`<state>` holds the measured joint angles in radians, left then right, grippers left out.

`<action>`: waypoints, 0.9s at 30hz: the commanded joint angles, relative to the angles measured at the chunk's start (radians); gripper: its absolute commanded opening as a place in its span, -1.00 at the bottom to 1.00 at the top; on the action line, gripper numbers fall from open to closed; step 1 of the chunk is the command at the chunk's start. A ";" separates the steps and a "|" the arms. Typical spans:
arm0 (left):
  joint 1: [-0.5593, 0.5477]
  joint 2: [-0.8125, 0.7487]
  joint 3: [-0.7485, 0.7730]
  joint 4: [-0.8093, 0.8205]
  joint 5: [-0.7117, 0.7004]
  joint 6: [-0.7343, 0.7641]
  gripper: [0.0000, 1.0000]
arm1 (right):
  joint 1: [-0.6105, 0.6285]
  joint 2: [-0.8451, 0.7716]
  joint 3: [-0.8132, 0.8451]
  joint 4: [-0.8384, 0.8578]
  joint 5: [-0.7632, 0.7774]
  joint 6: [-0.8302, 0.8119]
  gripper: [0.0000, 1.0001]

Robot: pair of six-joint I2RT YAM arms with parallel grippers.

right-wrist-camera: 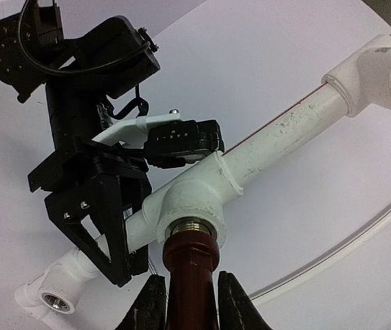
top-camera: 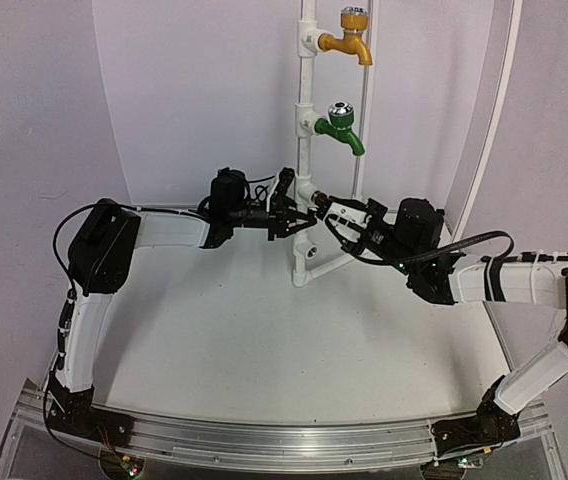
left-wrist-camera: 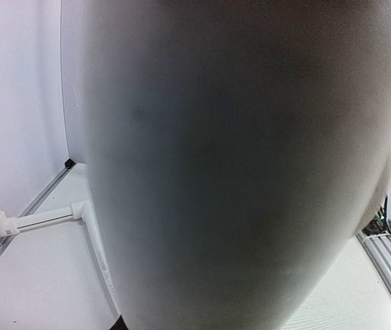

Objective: Install the water faucets

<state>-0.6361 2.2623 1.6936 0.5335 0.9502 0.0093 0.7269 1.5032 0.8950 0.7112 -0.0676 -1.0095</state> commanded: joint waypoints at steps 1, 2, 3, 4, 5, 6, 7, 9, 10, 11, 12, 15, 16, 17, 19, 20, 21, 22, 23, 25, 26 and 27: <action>-0.062 -0.024 -0.005 -0.115 0.025 -0.075 -1.00 | -0.010 -0.012 0.078 0.019 0.014 0.194 -1.00; -0.063 -0.024 -0.007 -0.115 0.024 -0.075 -1.00 | -0.010 -0.013 0.078 0.019 0.016 0.224 -1.00; -0.063 -0.024 -0.009 -0.115 0.022 -0.075 -1.00 | -0.011 -0.012 0.076 0.018 0.017 0.262 -1.00; -0.064 -0.025 -0.011 -0.115 0.020 -0.074 -1.00 | -0.011 -0.010 0.073 0.022 0.019 0.299 -1.00; -0.065 -0.026 -0.015 -0.115 0.015 -0.074 -1.00 | -0.011 -0.008 0.070 0.028 0.024 0.332 -1.00; -0.066 -0.026 -0.018 -0.115 0.012 -0.073 -1.00 | -0.011 -0.005 0.066 0.037 0.029 0.364 -1.00; -0.068 -0.027 -0.020 -0.115 0.009 -0.071 -1.00 | -0.011 0.000 0.062 0.047 0.033 0.397 -1.00; -0.071 -0.027 -0.023 -0.115 0.000 -0.068 -1.00 | -0.011 0.009 0.054 0.071 0.038 0.454 -1.00; -0.073 -0.026 -0.024 -0.115 -0.004 -0.066 -1.00 | -0.011 0.014 0.053 0.082 0.043 0.489 -1.00; -0.074 -0.024 -0.025 -0.115 -0.009 -0.063 -0.99 | -0.011 0.018 0.054 0.088 0.050 0.523 -1.00; -0.076 -0.022 -0.027 -0.115 -0.013 -0.060 -0.99 | -0.011 0.021 0.058 0.092 0.059 0.551 -1.00; -0.082 -0.014 -0.029 -0.115 -0.029 -0.048 -1.00 | -0.009 0.029 0.061 0.106 0.055 0.635 -1.00; -0.084 -0.011 -0.028 -0.115 -0.034 -0.043 -0.99 | -0.009 0.033 0.061 0.109 0.056 0.663 -1.00; -0.086 -0.008 -0.027 -0.114 -0.039 -0.041 -1.00 | -0.009 0.036 0.062 0.112 0.053 0.686 -1.00; -0.088 -0.002 -0.028 -0.115 -0.044 -0.037 -1.00 | -0.008 0.040 0.060 0.123 0.053 0.729 -1.00; -0.089 0.000 -0.030 -0.115 -0.046 -0.036 -0.99 | -0.007 0.040 0.056 0.134 0.053 0.748 -1.00; -0.090 0.000 -0.034 -0.115 -0.049 -0.034 -1.00 | -0.007 0.039 0.053 0.140 0.050 0.773 -1.00; -0.092 0.000 -0.038 -0.115 -0.054 -0.031 -1.00 | -0.007 0.038 0.053 0.141 0.049 0.793 -1.00; -0.093 0.000 -0.042 -0.115 -0.060 -0.026 -1.00 | -0.007 0.038 0.054 0.141 0.047 0.817 -1.00; -0.098 0.000 -0.049 -0.115 -0.071 -0.019 -1.00 | -0.006 0.037 0.056 0.142 0.043 0.870 -1.00; -0.100 -0.001 -0.052 -0.115 -0.075 -0.015 -1.00 | -0.007 0.037 0.057 0.142 0.046 0.901 -1.00; -0.103 -0.001 -0.056 -0.115 -0.080 -0.012 -1.00 | -0.006 0.036 0.058 0.143 0.048 0.928 -1.00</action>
<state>-0.6452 2.2609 1.6791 0.5552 0.8678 0.0198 0.7242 1.5318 0.9081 0.7456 -0.0370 -0.2457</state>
